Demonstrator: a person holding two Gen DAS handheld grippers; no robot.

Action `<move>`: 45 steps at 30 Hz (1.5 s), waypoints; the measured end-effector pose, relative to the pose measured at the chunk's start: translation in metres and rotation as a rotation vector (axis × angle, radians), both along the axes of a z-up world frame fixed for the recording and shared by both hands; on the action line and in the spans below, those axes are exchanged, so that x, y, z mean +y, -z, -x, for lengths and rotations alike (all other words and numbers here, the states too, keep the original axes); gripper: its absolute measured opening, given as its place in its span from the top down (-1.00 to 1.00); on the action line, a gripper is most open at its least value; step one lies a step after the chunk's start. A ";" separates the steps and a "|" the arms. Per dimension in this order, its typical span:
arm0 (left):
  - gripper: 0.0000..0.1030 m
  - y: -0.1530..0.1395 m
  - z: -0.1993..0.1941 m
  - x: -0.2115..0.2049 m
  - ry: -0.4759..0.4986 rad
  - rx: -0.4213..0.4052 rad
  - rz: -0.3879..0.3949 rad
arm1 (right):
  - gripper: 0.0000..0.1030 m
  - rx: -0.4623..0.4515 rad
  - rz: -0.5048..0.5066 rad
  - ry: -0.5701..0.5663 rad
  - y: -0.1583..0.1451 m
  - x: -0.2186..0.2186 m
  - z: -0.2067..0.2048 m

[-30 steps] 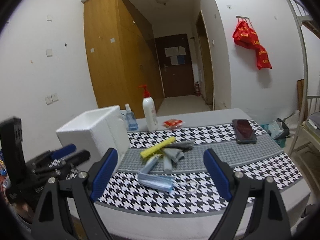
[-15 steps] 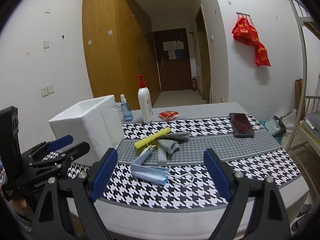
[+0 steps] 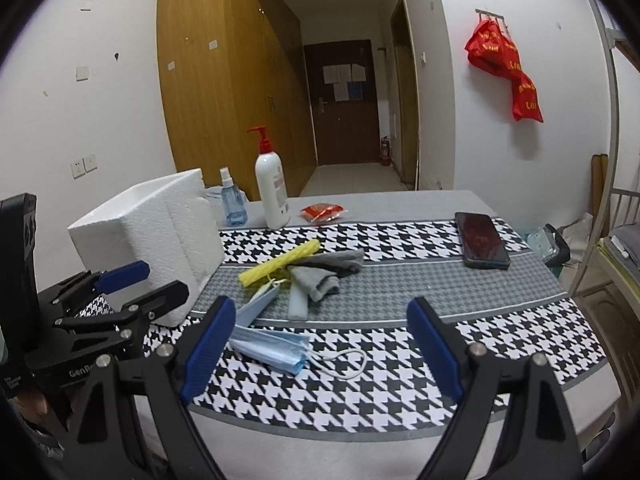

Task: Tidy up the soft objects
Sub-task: 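Move both tools toward the blue face mask and grey sock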

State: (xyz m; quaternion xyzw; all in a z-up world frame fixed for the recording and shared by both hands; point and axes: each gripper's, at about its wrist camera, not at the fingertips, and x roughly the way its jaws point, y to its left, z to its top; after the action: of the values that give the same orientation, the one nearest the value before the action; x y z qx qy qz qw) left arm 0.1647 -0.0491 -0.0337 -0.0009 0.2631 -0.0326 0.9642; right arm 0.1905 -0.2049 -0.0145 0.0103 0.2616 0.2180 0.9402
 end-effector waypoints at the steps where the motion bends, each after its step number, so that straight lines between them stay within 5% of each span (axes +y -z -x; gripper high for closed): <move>1: -0.37 0.001 -0.001 -0.001 -0.001 0.006 -0.001 | -0.76 0.003 0.000 0.000 0.002 -0.001 -0.002; 45: -0.37 0.048 -0.050 -0.015 -0.103 0.207 -0.032 | -0.76 0.119 0.019 -0.134 0.036 0.001 -0.059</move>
State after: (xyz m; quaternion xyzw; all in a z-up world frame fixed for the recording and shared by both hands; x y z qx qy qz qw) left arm 0.2145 -0.0637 -0.0813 -0.0024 0.3613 0.0214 0.9322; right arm 0.2499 -0.2034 -0.0502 -0.0033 0.3194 0.2767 0.9063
